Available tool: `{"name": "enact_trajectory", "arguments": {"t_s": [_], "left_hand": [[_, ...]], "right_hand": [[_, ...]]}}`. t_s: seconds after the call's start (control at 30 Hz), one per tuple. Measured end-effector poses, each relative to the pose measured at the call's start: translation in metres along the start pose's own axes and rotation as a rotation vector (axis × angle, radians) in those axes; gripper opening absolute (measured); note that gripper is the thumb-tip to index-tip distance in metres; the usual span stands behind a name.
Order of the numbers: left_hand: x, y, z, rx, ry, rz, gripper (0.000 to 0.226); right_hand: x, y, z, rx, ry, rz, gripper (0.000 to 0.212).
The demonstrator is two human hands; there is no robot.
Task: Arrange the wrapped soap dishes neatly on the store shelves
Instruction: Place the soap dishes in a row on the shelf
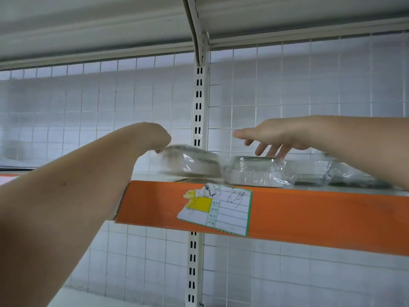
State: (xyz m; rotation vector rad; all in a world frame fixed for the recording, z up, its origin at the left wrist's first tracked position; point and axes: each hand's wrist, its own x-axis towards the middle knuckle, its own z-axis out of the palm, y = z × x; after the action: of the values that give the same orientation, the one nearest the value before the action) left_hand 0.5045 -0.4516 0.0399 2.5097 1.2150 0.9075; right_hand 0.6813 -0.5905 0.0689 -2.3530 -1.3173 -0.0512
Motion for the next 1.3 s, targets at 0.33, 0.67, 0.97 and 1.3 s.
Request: {"name": "enact_trajectory", "arguments": {"t_s": [0.33,0.67,0.97,1.3], "left_hand": [[-0.012,0.018,0.003,0.019,-0.445,0.002,0.053],[-0.043,0.056,-0.001,-0.243,0.283,0.224,0.065],[-0.150,0.126,0.037,-0.410,0.461,0.653,0.071],[-0.266,0.212,0.114,-0.548,0.351,0.936,0.087]], "right_hand": [[0.000,-0.014,0.028,-0.268,-0.101,0.066,0.053],[-0.059,-0.005,-0.018,-0.371,0.677,-0.306,0.062],[-0.214,0.087,-0.022,-0.346,1.074,-0.242,0.079],[-0.367,0.210,0.010,-0.253,1.195,0.036,0.065]]}}
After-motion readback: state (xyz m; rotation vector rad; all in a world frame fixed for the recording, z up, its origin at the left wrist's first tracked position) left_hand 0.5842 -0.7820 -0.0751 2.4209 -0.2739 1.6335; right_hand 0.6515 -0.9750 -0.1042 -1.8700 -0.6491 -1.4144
